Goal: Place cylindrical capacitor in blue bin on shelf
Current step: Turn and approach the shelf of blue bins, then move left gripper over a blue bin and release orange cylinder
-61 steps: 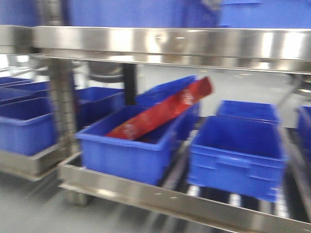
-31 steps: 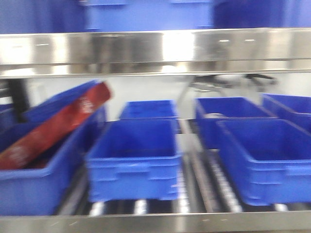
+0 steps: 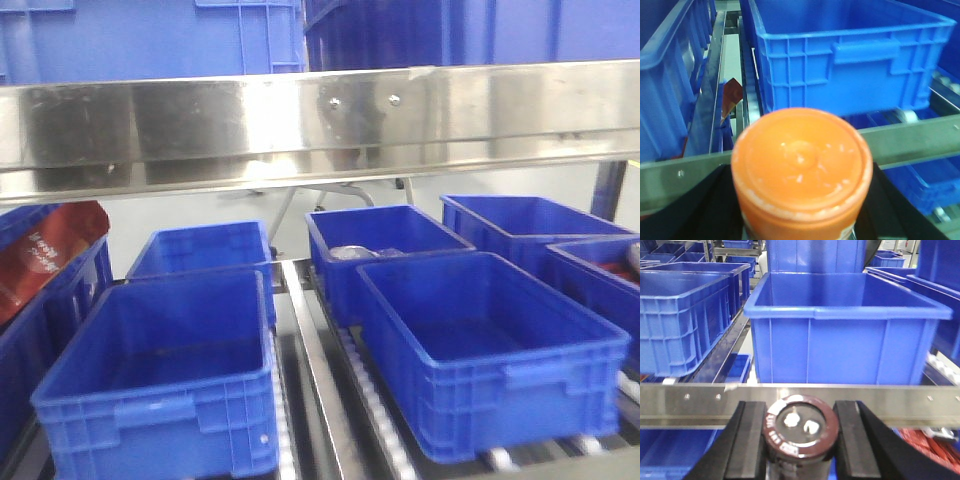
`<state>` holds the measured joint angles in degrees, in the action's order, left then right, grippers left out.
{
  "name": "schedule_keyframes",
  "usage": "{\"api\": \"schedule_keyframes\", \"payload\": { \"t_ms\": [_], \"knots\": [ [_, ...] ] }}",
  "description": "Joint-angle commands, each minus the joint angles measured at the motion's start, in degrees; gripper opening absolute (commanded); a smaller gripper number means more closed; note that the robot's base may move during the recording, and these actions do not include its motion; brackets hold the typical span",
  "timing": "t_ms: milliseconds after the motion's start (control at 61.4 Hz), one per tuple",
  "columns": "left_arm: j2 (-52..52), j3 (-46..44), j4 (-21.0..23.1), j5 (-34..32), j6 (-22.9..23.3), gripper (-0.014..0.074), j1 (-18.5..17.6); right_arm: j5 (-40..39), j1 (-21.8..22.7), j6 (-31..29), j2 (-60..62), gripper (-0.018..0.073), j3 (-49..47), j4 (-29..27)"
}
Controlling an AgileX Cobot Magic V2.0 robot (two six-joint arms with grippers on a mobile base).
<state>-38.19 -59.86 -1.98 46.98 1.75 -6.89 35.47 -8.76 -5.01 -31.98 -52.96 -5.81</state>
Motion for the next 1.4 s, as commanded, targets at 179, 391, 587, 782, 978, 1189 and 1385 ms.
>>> {"api": "schedule_keyframes", "payload": {
  "t_ms": [179, 391, 587, 782, 978, 1189, 1385],
  "knots": [
    [0.28, -0.22, 0.16, -1.38, 0.11, -0.0111, -0.35, -1.63, -0.06, -0.07, 0.22, -0.009, 0.02, 0.48],
    [0.28, -0.22, 0.16, -1.38, 0.11, -0.0111, -0.35, -1.63, -0.06, -0.07, 0.22, -0.009, 0.02, 0.48],
    [0.28, -0.22, 0.16, -1.38, 0.11, -0.0111, -0.35, -1.63, -0.06, -0.07, 0.22, -0.009, 0.02, 0.48],
    [0.28, -0.22, 0.16, -1.38, 0.11, -0.0111, -0.35, -1.63, -0.06, -0.07, 0.22, -0.009, 0.02, 0.48],
    [0.28, -0.22, 0.16, -1.38, 0.11, -0.0111, -0.35, -1.63, -0.06, -0.07, 0.22, -0.009, 0.02, 0.48],
    [0.28, -0.22, 0.16, -1.38, 0.11, -0.0111, -0.35, -1.63, -0.06, -0.07, 0.22, -0.009, 0.02, 0.48],
    [0.28, -0.22, 0.16, -1.38, 0.11, -0.0111, -0.35, -1.63, -0.06, -0.07, 0.22, -0.009, 0.02, 0.48]
  ]
}}
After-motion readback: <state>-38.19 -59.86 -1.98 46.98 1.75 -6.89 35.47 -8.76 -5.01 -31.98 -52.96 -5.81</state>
